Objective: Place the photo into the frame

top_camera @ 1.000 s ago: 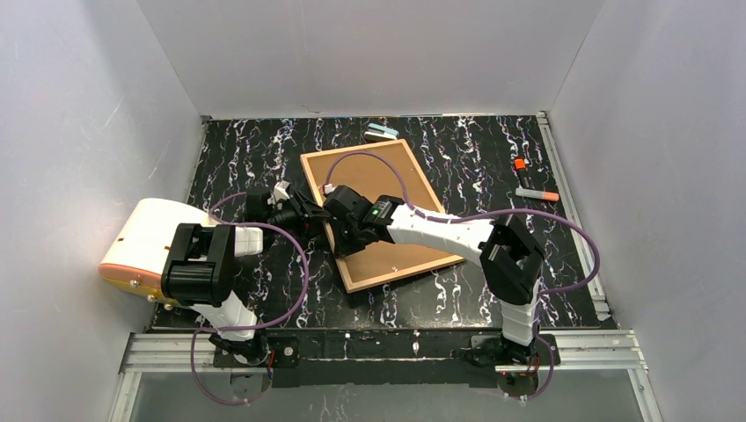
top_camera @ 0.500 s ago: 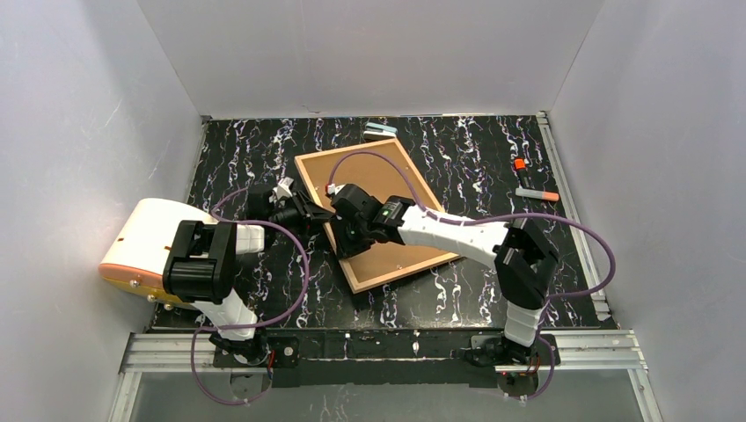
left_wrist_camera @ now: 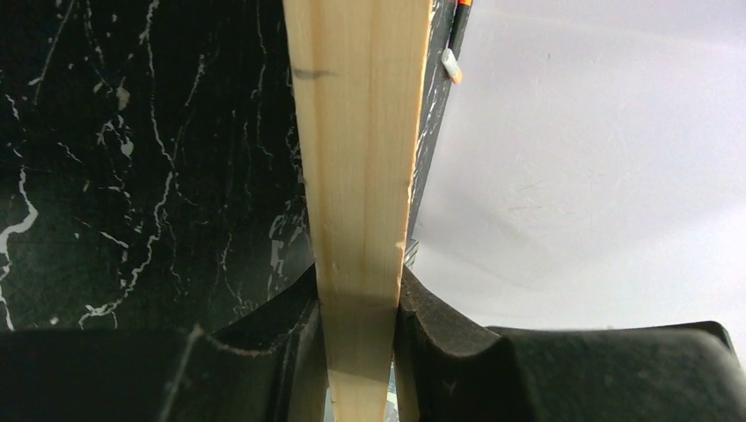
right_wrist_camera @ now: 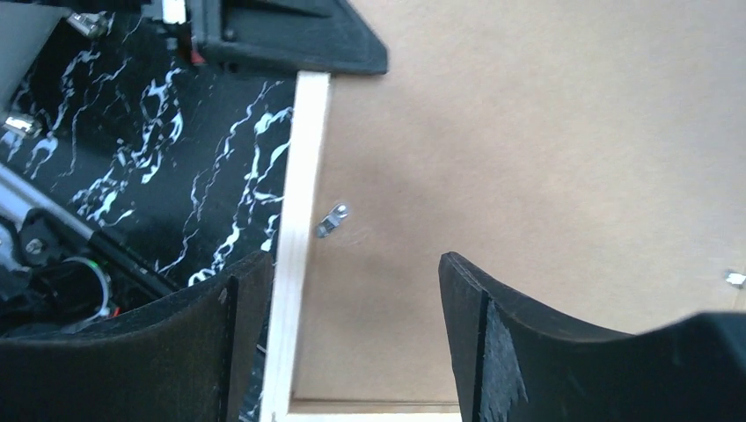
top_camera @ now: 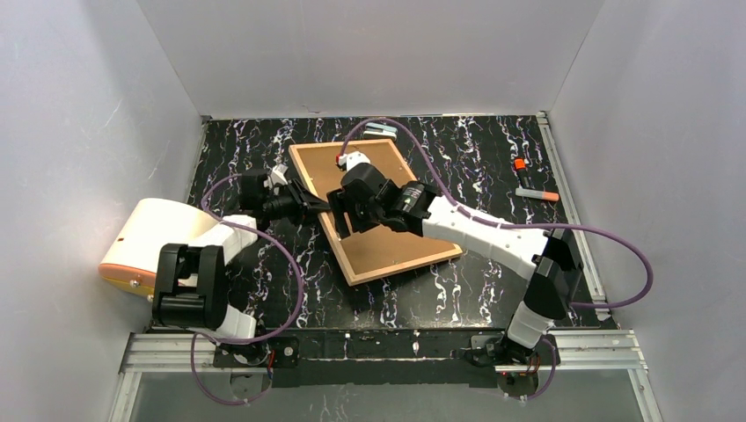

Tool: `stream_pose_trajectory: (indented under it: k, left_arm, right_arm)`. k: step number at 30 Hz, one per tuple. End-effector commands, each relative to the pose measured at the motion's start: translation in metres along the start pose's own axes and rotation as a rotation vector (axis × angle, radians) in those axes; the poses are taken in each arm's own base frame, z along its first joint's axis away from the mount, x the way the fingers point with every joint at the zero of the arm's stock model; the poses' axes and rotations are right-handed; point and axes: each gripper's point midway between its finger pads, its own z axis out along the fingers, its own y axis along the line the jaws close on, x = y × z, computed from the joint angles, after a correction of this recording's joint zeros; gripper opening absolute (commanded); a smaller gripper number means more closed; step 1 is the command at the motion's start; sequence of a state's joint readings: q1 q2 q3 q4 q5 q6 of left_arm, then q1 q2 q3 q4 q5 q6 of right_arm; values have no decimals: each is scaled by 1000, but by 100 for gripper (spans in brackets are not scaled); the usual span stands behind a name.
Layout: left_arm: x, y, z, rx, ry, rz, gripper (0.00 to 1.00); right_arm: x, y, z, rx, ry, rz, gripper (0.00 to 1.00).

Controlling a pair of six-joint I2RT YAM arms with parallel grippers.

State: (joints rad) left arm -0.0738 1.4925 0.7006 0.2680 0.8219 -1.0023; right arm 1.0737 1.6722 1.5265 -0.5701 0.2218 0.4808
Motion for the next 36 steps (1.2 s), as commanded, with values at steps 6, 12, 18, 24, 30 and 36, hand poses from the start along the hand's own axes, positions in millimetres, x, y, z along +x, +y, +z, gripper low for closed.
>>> stream_pose_trajectory:
  k: [6,12,18,24,30,36]
  left_arm:
    - [-5,-46,-35,-125,-15,-9,9]
    - [-7,-60,-44,-157,-33,-48,9]
    - [-4,-75,-54,-156,-38,-66,9]
    - [-2,-88,-60,-137,-38,-95,9]
    - [-1,-94,-64,-137,-42,-91,14]
    - [-2,-99,-67,-128,-52,-47,22]
  right_arm:
    - [-26,23,-22,84,-59,-196,82]
    - [-18,43,-15,181,-48,-334,82]
    - [-22,34,-11,355,-95,-409,80]
    - [-22,31,-9,454,-118,-516,65]
    - [-38,40,-22,536,-223,-620,45]
    - [-61,47,-41,516,-292,-631,21]
